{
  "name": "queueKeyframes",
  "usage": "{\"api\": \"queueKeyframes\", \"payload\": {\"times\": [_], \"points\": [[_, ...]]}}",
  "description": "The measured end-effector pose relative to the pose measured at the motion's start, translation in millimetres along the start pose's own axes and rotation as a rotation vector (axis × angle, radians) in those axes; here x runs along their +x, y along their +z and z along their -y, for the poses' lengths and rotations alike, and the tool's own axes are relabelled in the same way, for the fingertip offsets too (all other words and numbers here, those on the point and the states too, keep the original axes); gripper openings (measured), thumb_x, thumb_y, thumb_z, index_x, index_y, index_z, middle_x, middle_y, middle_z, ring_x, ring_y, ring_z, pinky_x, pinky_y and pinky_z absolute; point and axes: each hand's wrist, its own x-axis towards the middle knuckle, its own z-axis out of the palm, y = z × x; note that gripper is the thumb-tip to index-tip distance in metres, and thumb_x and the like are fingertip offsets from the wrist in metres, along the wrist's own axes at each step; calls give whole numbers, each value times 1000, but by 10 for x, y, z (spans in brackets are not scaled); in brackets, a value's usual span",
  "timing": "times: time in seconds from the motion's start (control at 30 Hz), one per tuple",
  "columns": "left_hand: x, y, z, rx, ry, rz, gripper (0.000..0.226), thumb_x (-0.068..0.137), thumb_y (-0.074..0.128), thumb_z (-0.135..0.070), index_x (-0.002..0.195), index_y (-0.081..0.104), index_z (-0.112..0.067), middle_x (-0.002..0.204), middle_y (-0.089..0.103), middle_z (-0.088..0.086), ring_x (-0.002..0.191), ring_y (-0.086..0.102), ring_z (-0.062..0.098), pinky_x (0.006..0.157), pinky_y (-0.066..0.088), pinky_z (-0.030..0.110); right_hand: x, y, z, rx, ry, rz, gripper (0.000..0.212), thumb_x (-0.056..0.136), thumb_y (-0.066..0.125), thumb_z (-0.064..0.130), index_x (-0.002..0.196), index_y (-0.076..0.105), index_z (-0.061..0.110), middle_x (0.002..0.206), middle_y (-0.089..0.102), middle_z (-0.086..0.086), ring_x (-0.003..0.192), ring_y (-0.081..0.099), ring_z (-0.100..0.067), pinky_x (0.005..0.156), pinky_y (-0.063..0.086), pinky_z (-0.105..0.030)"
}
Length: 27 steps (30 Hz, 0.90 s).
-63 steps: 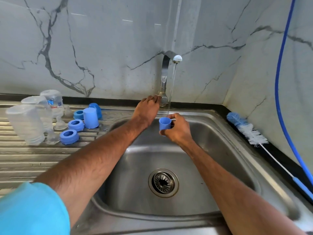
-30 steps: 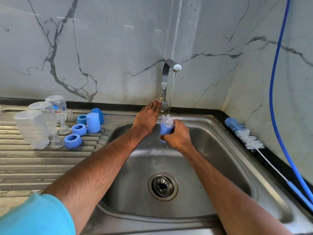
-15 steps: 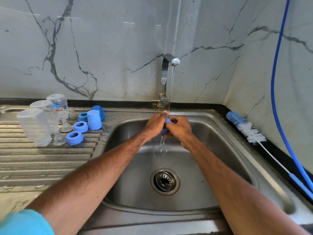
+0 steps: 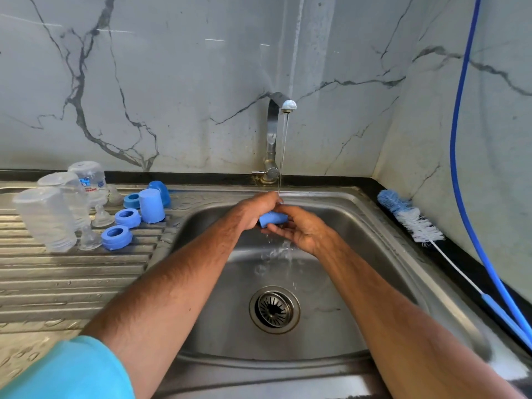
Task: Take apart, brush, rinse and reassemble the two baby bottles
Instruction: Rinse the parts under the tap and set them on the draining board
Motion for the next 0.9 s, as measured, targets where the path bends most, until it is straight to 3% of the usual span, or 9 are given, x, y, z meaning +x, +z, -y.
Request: {"api": "queueKeyframes", "payload": {"times": [0.1,0.23,0.33,0.4,0.47,0.53,0.63,0.8,0.9], "points": [[-73,3,44,-208,28,-108,25,103,50,-30,90,61,-12,76,65,10,59,58,24,48,44,26,5,40,-18,58,-40,-75,49,85,85,19,118,62,-8,107,72,-33,83,77,-43,53,63,-29],[-283,8,154,-286,237,-96,21,100,64,-29,106,71,-11,72,70,3,47,58,9,51,47,20,20,-28,39,274,1,-71,45,99,69,36,116,60,-5,91,76,-29,67,78,-30,60,65,-33],[-347,57,208,-231,380,-117,23,99,66,-17,119,70,-6,93,74,10,64,66,11,57,56,26,-9,-48,38,139,94,-44,53,104,54,49,100,65,-3,73,75,-19,59,76,-25,54,63,-31],[-372,83,182,-196,391,-200,24,99,67,-21,119,70,-8,105,76,11,77,68,19,61,58,29,-41,4,13,19,150,4,56,105,47,50,91,68,0,71,75,-15,60,76,-23,57,63,-28],[-361,86,165,-111,431,-238,26,98,69,-25,117,70,-8,107,76,10,86,70,20,61,56,27,-65,16,8,1,175,30,54,107,42,45,92,69,1,73,75,-14,62,75,-24,59,61,-28],[-368,59,173,4,482,-254,33,96,71,-26,123,69,-7,113,75,9,100,72,22,79,60,34,-72,-6,28,27,182,52,53,110,38,42,99,69,-1,77,75,-16,66,76,-25,60,62,-28],[-435,-24,185,173,582,-274,42,95,73,-29,131,65,-8,120,73,7,109,70,21,97,56,36,-61,-9,64,109,180,98,49,110,43,39,116,65,-4,83,73,-20,73,73,-27,63,64,-32],[-537,-307,236,286,717,-219,44,78,88,-11,118,70,-8,106,75,1,89,69,11,80,54,13,43,-72,112,209,-2,24,35,98,71,24,120,64,-2,109,70,-24,78,76,-29,63,65,-37],[-547,-488,345,496,591,-137,46,75,91,-11,116,71,-9,108,74,3,91,68,17,74,51,12,98,-102,42,-213,-218,-123,41,81,87,15,115,70,-1,114,74,-22,93,76,-30,79,65,-41]]}}
